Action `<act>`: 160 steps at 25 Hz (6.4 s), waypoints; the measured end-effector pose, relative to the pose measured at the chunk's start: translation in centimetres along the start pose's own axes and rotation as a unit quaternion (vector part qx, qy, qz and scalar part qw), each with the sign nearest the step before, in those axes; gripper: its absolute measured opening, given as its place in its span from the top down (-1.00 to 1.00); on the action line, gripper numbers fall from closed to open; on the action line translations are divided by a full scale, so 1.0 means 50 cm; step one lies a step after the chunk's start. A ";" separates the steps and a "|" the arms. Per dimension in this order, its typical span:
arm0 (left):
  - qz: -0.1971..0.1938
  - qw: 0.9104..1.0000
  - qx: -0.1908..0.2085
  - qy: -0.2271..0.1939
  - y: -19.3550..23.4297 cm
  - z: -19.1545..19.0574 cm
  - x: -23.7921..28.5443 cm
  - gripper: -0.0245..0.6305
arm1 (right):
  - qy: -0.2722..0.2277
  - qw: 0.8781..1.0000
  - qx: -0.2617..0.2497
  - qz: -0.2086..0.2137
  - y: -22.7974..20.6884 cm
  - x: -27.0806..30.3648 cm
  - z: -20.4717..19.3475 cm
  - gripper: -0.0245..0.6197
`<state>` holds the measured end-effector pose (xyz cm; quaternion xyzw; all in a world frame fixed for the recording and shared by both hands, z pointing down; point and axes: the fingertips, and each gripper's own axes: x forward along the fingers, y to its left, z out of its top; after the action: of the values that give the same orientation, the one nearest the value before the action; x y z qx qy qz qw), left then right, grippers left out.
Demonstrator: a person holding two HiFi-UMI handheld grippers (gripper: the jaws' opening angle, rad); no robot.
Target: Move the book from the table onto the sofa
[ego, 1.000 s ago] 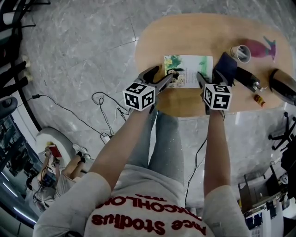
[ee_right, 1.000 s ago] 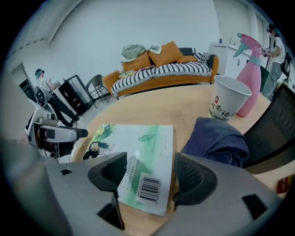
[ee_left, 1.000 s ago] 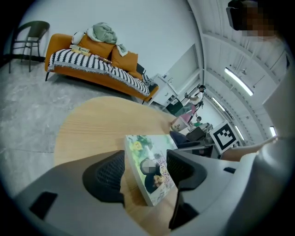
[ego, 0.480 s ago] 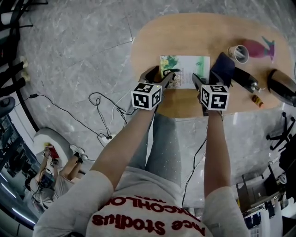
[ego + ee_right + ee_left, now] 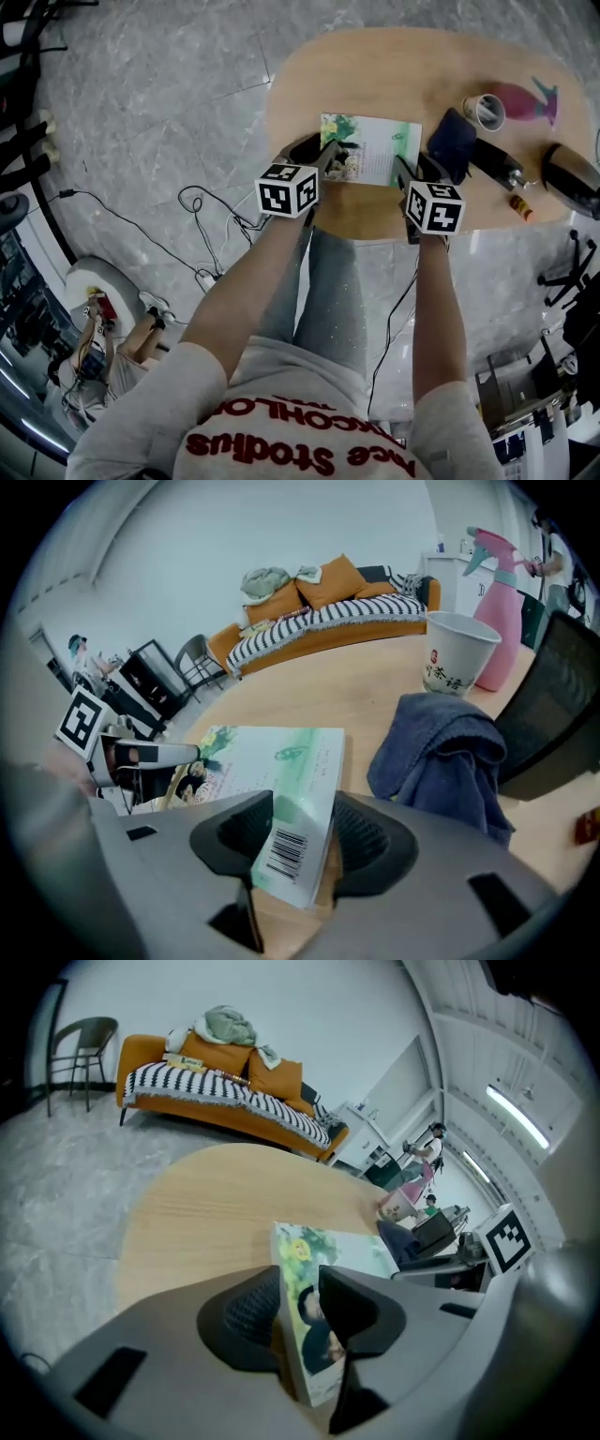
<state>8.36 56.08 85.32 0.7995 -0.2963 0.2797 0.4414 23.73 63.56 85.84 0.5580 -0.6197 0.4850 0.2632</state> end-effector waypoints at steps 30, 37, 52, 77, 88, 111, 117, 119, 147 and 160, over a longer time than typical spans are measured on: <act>-0.101 0.965 0.153 -0.188 -0.243 0.323 -0.321 0.70 | -0.229 0.973 0.008 0.003 0.115 -0.407 0.208 0.70; -0.110 0.945 0.183 -0.248 -0.365 0.439 -0.464 0.70 | -0.299 0.954 -0.010 -0.005 0.170 -0.592 0.302 0.72; -0.117 0.906 0.217 -0.345 -0.543 0.595 -0.750 0.71 | -0.412 0.907 -0.078 -0.019 0.304 -0.906 0.458 0.73; -0.116 0.844 0.286 -0.438 -0.724 0.695 -0.982 0.71 | -0.513 0.851 -0.113 0.004 0.387 -1.173 0.552 0.74; -0.118 0.835 0.295 -0.450 -0.738 0.694 -1.001 0.72 | -0.524 0.843 -0.124 0.001 0.396 -1.200 0.550 0.74; -0.105 0.827 0.298 -0.466 -0.748 0.692 -1.025 0.72 | -0.522 0.843 -0.130 0.007 0.410 -1.215 0.545 0.74; -0.098 0.824 0.294 -0.474 -0.738 0.693 -1.048 0.72 | -0.523 0.841 -0.136 0.014 0.431 -1.222 0.553 0.74; -0.094 0.825 0.287 -0.477 -0.725 0.689 -1.057 0.72 | -0.521 0.842 -0.140 0.017 0.446 -1.217 0.553 0.74; 0.063 0.801 0.210 -0.557 -0.202 0.600 -1.541 0.72 | -0.472 0.832 -0.239 0.169 1.105 -1.000 0.573 0.74; 0.115 0.784 0.192 -0.579 0.037 0.531 -1.747 0.72 | -0.452 0.824 -0.263 0.218 1.407 -0.886 0.549 0.74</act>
<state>-46.39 51.94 12.38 0.8396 -0.5258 -0.1361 -0.0113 -26.41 51.75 15.03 0.4749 -0.8788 0.0420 -0.0222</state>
